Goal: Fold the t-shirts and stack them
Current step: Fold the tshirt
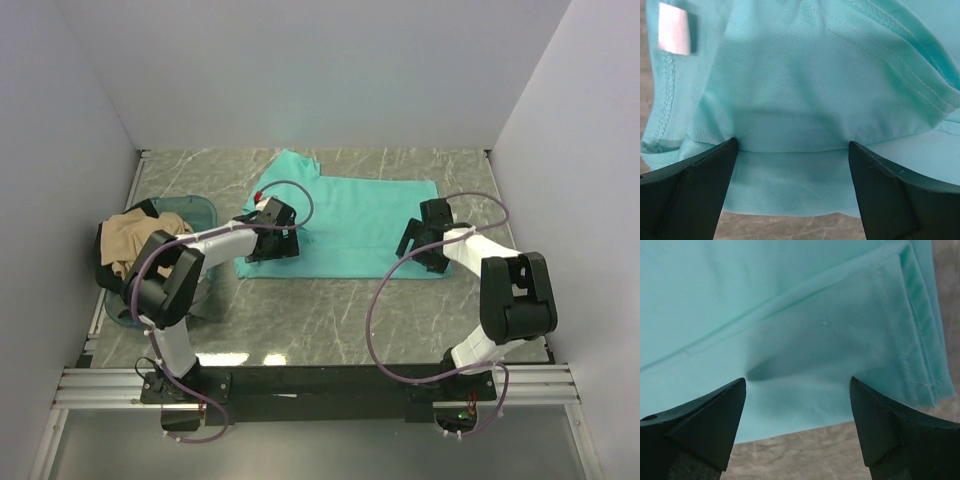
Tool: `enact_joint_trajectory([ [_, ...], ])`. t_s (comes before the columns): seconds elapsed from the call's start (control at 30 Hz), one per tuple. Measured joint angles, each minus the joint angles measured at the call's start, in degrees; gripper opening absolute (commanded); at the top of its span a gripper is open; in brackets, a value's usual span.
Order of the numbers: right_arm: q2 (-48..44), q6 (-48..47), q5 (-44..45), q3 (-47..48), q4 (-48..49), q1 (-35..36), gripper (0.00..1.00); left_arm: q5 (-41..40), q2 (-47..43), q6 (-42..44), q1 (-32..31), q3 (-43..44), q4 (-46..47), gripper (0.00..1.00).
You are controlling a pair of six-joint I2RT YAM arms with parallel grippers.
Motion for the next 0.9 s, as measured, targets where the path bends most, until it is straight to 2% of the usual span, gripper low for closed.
enact_joint_trajectory([
  [0.3, -8.7, 3.1, 0.3, -9.1, 0.3, 1.4, 0.91, 0.8, -10.5, -6.1, -1.7, -12.2, 2.2, 0.99],
  [0.7, -27.0, 10.5, -1.8, -21.3, -6.5, 2.6, 0.92, -1.0, -20.2, -15.4, -10.4, -19.8, -8.1, 0.99],
  [0.9, -34.0, 11.7, -1.9, -21.5, -10.9, 2.9, 0.92, -2.3, -25.0, -17.7, -12.9, -19.9, -14.9, 0.99],
])
